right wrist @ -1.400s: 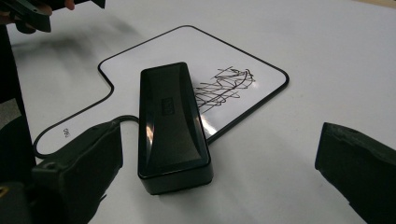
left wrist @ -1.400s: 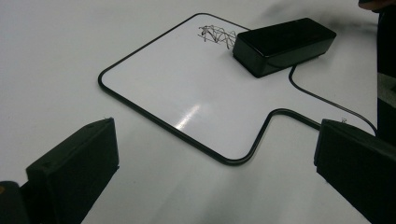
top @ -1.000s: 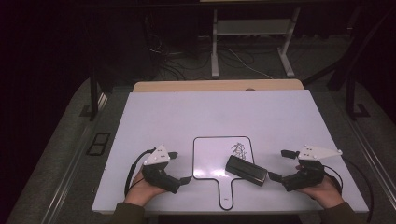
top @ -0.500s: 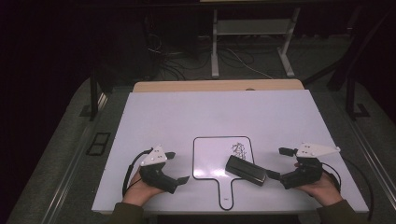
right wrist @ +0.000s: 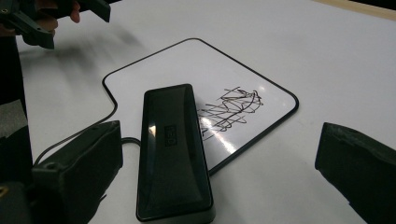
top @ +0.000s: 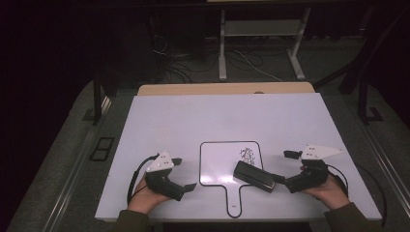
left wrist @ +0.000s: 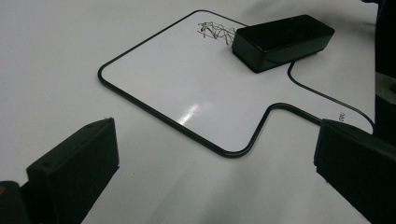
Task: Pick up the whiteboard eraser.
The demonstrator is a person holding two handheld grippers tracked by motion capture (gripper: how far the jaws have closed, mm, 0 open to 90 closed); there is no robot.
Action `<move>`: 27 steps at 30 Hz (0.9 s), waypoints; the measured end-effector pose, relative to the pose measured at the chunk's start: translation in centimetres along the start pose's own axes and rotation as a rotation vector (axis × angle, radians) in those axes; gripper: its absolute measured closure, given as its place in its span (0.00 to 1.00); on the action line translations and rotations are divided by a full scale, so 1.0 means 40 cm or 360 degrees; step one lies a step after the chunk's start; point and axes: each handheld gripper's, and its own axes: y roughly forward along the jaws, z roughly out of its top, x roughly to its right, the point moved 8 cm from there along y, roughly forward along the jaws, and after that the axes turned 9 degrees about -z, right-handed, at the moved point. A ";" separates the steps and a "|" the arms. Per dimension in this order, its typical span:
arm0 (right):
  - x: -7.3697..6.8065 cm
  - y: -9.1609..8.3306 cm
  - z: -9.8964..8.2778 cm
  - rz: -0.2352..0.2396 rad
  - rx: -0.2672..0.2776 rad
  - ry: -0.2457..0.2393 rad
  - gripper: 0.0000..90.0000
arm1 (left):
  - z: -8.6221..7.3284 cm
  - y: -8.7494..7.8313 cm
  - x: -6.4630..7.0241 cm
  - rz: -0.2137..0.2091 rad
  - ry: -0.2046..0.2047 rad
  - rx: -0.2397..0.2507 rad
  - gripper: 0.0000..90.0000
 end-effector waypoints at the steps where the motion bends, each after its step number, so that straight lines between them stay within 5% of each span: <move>1: -0.001 0.003 0.003 0.0003 0.0000 -0.0006 0.00 | 0.000 0.000 0.000 0.0002 -0.0006 0.0004 0.00; 27: -0.036 0.067 0.054 0.0077 -0.0035 -0.0079 0.00 | -0.002 -0.002 -0.001 -0.0004 -0.0005 -0.0003 0.00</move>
